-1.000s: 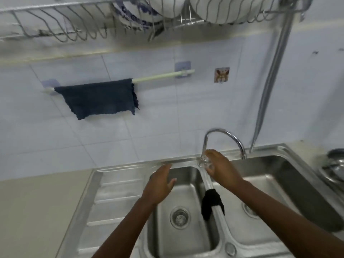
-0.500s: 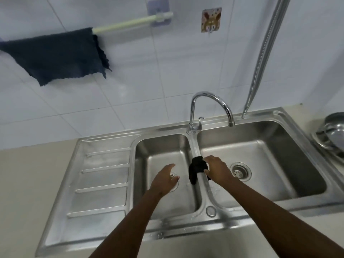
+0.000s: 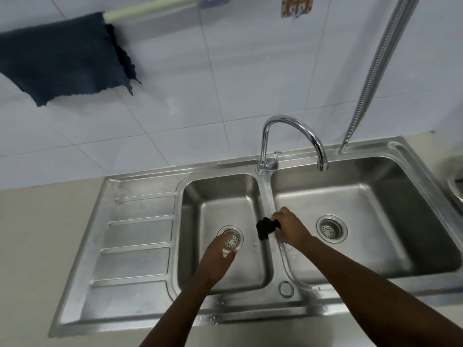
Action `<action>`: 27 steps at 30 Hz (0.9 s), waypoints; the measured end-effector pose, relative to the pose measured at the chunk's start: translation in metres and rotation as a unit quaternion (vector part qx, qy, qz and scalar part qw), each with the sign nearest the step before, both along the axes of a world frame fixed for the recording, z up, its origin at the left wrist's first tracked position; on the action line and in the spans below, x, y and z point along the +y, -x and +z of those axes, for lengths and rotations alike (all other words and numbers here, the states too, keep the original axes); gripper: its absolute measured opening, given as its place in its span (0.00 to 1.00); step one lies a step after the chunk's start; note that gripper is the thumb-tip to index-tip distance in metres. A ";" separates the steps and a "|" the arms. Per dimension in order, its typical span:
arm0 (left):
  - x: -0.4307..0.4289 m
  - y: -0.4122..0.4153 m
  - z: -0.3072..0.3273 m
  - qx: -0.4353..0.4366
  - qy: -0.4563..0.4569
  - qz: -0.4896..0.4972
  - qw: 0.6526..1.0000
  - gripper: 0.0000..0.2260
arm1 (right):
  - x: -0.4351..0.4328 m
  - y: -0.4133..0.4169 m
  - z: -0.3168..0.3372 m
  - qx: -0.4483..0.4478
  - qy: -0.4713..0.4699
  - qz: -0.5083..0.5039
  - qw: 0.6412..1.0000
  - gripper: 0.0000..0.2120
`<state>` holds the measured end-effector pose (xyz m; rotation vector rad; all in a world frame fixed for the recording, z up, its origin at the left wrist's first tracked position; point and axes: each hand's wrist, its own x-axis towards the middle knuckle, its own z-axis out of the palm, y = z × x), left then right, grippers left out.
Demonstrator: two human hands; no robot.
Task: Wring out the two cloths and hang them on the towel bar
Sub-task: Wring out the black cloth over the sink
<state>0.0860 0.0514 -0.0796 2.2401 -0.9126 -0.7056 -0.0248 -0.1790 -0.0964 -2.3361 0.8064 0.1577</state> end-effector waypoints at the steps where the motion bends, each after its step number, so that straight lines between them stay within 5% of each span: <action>1: 0.003 0.000 -0.002 0.001 0.002 0.003 1.000 0.20 | -0.002 0.001 0.001 0.000 -0.004 -0.003 1.000 0.12; 14: -0.009 -0.014 0.017 0.057 0.057 0.002 0.997 0.16 | -0.001 0.009 0.133 -0.165 -0.023 -0.041 0.985 0.20; 22: -0.044 -0.012 0.078 0.199 0.105 -0.070 0.972 0.50 | 0.030 0.006 0.199 -0.245 -0.029 0.000 0.969 0.22; 27: -0.051 -0.009 0.101 0.231 0.145 -0.102 0.957 0.33 | 0.047 0.004 0.207 -0.265 -0.026 0.018 0.964 0.18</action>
